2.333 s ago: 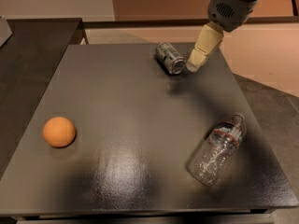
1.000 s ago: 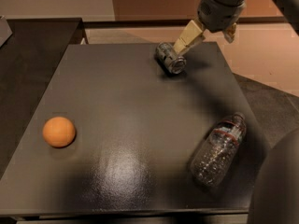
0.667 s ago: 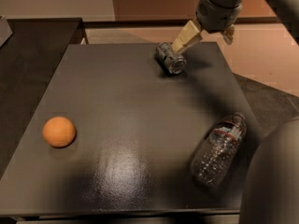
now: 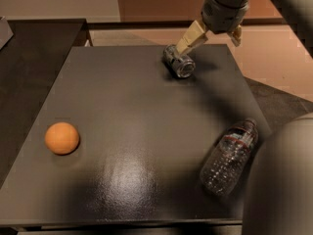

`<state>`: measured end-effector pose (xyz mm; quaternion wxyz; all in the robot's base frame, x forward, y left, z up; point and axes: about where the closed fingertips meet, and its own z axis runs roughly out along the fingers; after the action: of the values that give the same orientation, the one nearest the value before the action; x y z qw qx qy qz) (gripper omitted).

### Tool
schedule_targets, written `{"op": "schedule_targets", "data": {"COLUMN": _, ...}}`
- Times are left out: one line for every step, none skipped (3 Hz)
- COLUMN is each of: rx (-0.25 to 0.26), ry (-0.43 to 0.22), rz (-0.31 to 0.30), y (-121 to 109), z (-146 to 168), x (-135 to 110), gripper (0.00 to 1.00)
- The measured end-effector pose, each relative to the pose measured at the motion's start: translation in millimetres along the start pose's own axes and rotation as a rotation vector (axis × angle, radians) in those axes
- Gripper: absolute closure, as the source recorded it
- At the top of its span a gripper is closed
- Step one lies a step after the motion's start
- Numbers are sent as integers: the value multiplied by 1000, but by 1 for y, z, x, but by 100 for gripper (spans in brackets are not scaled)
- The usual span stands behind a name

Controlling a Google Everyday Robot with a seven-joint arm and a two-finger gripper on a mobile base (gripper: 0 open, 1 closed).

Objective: Place 7up can upright

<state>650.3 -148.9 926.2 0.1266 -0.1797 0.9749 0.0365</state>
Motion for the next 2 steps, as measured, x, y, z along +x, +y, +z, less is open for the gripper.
{"op": "schedule_targets", "data": {"rx": 15, "ry": -15, "rz": 25, "y": 3, "z": 2, "x": -16, "gripper": 0}}
{"op": "schedule_targets", "data": {"rx": 23, "ry": -20, "rz": 39, "y": 9, "z": 7, "x": -30, "gripper": 0}}
